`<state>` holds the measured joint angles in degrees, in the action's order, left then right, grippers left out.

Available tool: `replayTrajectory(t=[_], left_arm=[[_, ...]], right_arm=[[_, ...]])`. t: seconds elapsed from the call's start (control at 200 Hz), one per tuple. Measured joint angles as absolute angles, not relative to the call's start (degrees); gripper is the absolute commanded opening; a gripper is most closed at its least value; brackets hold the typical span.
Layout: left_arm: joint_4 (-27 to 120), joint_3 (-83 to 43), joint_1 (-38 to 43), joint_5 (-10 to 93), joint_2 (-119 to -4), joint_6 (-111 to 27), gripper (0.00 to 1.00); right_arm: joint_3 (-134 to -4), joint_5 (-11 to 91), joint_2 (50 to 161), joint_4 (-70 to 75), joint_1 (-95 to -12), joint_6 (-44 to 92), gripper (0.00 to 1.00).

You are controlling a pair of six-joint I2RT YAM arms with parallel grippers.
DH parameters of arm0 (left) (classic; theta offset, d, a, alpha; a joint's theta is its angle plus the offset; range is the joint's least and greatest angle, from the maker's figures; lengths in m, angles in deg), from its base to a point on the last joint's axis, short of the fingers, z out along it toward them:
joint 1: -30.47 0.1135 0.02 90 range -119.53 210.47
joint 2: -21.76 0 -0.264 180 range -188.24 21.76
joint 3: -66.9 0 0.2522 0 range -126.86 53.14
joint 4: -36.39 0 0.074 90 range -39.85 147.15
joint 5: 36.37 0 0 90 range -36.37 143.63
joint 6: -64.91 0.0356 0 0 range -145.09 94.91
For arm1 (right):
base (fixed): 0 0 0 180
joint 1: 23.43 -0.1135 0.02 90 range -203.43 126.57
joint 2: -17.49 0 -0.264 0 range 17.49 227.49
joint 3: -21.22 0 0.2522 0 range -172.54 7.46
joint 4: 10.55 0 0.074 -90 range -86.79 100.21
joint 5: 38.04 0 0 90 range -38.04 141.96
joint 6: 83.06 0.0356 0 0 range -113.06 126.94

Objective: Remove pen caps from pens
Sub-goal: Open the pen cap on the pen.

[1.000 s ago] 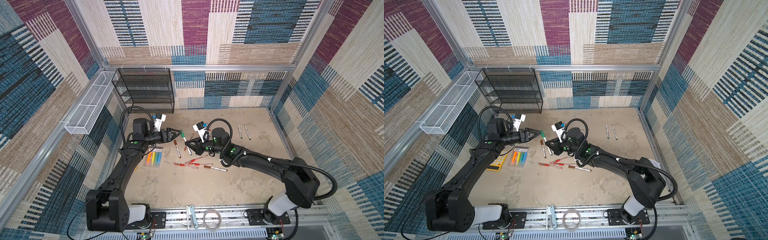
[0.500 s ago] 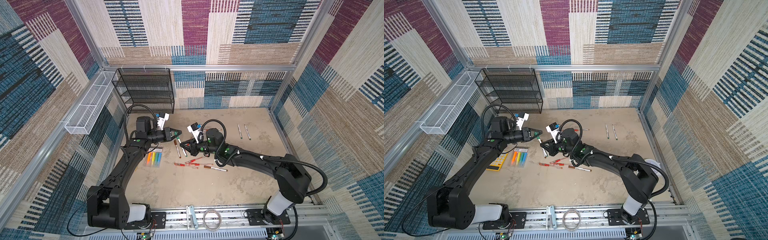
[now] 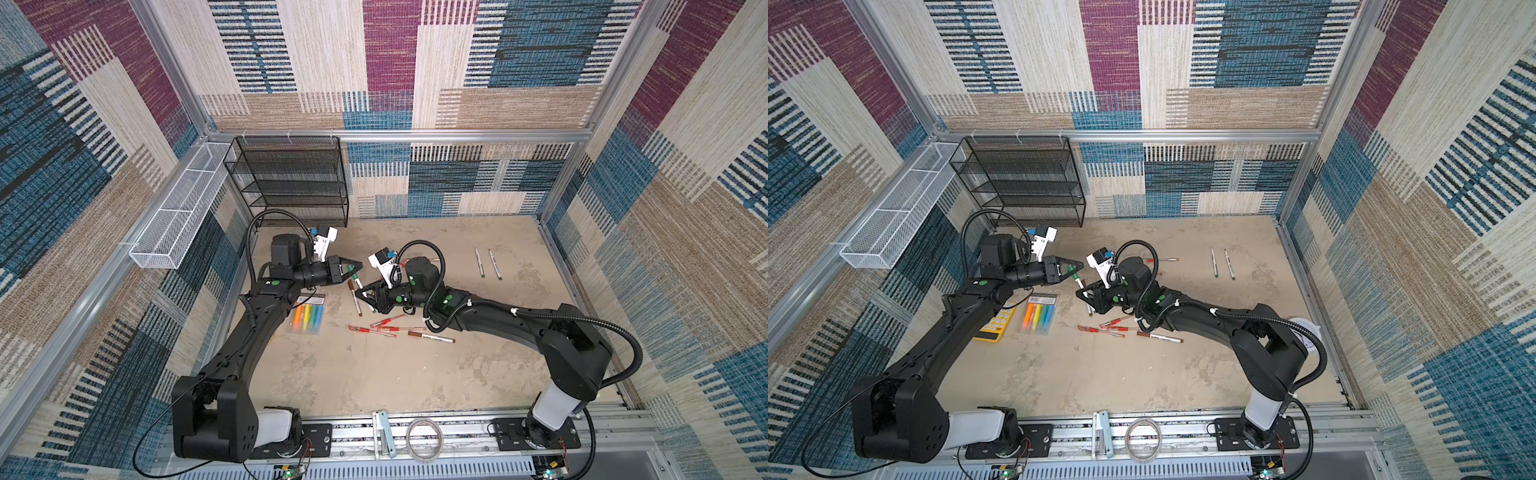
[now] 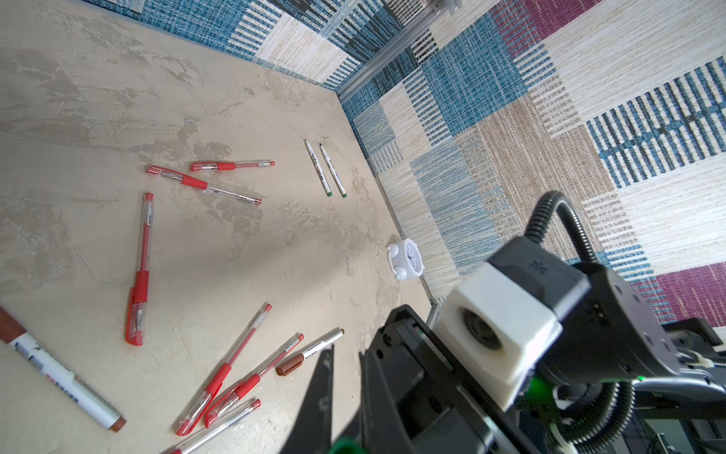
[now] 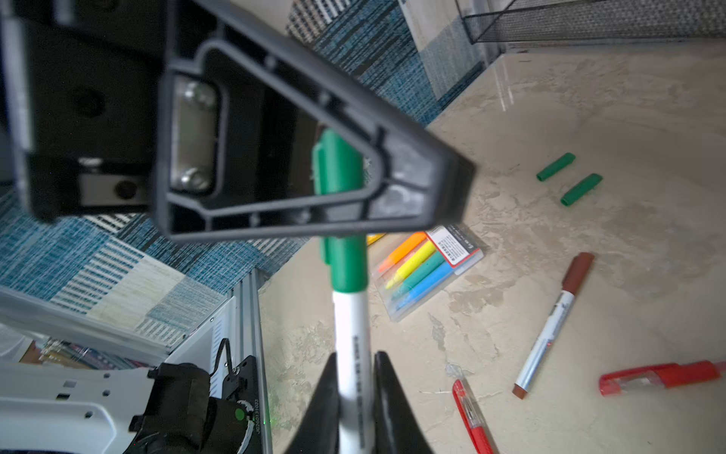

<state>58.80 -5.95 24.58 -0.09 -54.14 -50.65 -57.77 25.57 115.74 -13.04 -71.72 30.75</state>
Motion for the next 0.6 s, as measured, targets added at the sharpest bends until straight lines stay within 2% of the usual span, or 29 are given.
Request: replayTrajectory(t=[0.03, 0.145, 0.21, 0.275, 0.501, 0.596], left_arm=[[59.0, -6.0, 24.6, 0.2, -54.1, -50.5, 0.00], [60.4, -6.2, 24.8, 0.8, -53.7, -49.9, 0.41], [60.7, -6.2, 25.1, 0.8, -53.3, -49.5, 0.47], [60.7, -6.0, 25.3, 0.8, -53.1, -49.3, 0.44], [60.5, -5.1, 25.3, 0.8, -52.8, -49.1, 0.27], [60.9, -5.0, 25.3, 1.3, -52.9, -49.0, 0.12]], right_arm=[[-57.7, 25.9, 115.7, -13.0, -71.8, 30.7, 0.02], [-57.6, 25.7, 115.6, -13.0, -71.8, 30.6, 0.01], [-56.9, 26.5, 115.3, -13.0, -71.8, 30.7, 0.01], [-56.7, 26.8, 115.2, -12.3, -71.7, 30.8, 0.01], [-56.8, 27.1, 115.4, -12.0, -71.7, 31.1, 0.01], [-57.3, 26.8, 115.9, -12.0, -71.7, 31.1, 0.01]])
